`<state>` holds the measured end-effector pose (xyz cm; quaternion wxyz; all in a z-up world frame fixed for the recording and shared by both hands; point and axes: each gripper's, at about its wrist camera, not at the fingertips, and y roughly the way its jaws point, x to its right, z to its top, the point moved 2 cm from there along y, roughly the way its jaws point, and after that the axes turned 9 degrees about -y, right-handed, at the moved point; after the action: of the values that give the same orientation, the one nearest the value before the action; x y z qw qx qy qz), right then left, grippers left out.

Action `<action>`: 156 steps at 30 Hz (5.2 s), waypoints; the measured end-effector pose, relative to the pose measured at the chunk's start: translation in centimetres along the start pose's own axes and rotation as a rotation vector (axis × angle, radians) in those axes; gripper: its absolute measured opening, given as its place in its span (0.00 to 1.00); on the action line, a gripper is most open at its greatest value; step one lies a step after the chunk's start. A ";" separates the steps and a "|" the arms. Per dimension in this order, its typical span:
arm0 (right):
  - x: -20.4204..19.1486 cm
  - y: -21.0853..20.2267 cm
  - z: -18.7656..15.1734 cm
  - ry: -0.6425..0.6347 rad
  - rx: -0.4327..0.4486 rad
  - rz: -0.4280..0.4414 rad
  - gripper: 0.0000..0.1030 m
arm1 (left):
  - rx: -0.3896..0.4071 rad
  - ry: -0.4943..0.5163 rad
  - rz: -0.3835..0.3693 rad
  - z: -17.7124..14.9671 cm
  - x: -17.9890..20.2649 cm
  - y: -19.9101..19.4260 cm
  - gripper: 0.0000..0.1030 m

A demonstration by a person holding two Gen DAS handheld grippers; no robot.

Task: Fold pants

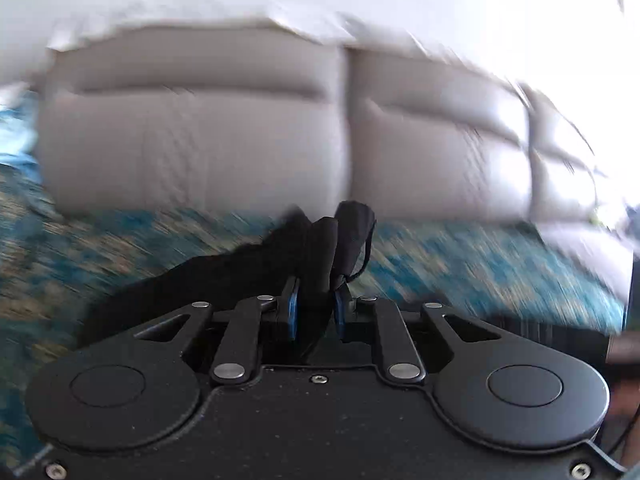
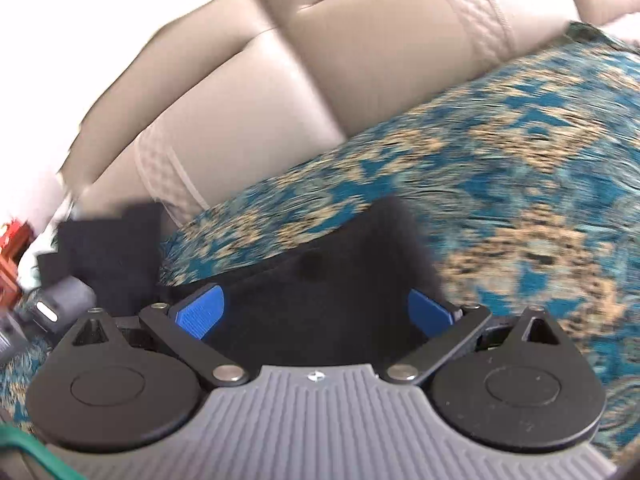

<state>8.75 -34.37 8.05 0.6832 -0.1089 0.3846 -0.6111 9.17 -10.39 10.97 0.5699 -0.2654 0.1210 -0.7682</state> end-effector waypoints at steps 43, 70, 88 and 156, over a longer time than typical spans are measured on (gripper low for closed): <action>-6.1 2.2 -5.3 -0.386 0.030 -0.076 0.42 | -0.179 -0.130 0.230 -7.5 -9.0 -3.0 0.19; -0.3 -2.6 -6.3 -0.294 -0.011 -0.026 0.73 | -0.218 -0.014 0.217 -9.8 -7.3 -5.5 0.17; -3.4 -1.0 -5.3 -0.315 0.022 -0.067 0.27 | -0.232 -0.040 0.215 -9.4 -7.7 -6.0 0.07; -1.5 5.3 -1.0 -0.362 0.087 -0.388 0.59 | -0.030 -0.203 0.284 -1.6 -12.4 9.6 0.80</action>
<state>12.19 -31.50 4.66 0.6149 -0.2587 0.2012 -0.7173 18.63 -2.03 1.59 0.6781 -0.3301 0.1104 -0.6473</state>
